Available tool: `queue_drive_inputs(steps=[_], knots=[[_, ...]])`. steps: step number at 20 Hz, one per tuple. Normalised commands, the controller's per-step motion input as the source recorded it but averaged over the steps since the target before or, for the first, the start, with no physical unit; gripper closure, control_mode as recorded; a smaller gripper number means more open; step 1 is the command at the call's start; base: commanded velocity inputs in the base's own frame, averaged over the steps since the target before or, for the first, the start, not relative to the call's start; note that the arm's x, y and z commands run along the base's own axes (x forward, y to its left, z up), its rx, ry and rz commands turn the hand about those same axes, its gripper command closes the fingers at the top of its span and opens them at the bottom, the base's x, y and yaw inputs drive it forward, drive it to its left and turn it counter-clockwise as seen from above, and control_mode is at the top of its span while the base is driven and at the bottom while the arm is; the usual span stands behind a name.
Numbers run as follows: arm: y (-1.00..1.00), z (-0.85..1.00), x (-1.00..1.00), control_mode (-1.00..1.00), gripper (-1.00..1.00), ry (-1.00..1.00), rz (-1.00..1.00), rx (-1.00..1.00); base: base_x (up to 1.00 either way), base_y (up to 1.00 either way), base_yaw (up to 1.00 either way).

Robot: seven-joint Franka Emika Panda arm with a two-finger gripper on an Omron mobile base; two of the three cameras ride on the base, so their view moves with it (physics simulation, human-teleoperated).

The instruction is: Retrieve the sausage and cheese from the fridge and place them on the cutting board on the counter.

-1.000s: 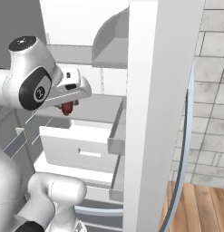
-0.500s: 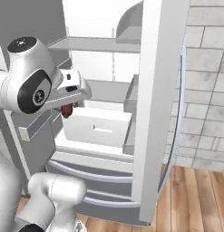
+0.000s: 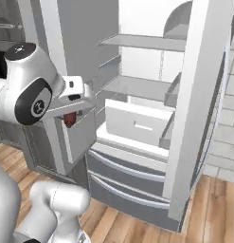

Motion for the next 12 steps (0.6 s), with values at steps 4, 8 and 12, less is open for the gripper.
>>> queue_drive_inputs(steps=[4, 8, 12], knots=[[0.0, 0.0, 0.0, 1.0, 1.0, 0.0, 0.0, 0.0, 0.01, 0.18, 0.98], [0.0, 0.0, 0.0, 1.0, 1.0, 0.0, 0.0, 0.0, 0.0, 0.19, 1.0], [0.0, 0.0, 0.0, 1.0, 1.0, 0.0, 0.0, 0.0, 0.16, 0.28, 0.94]])
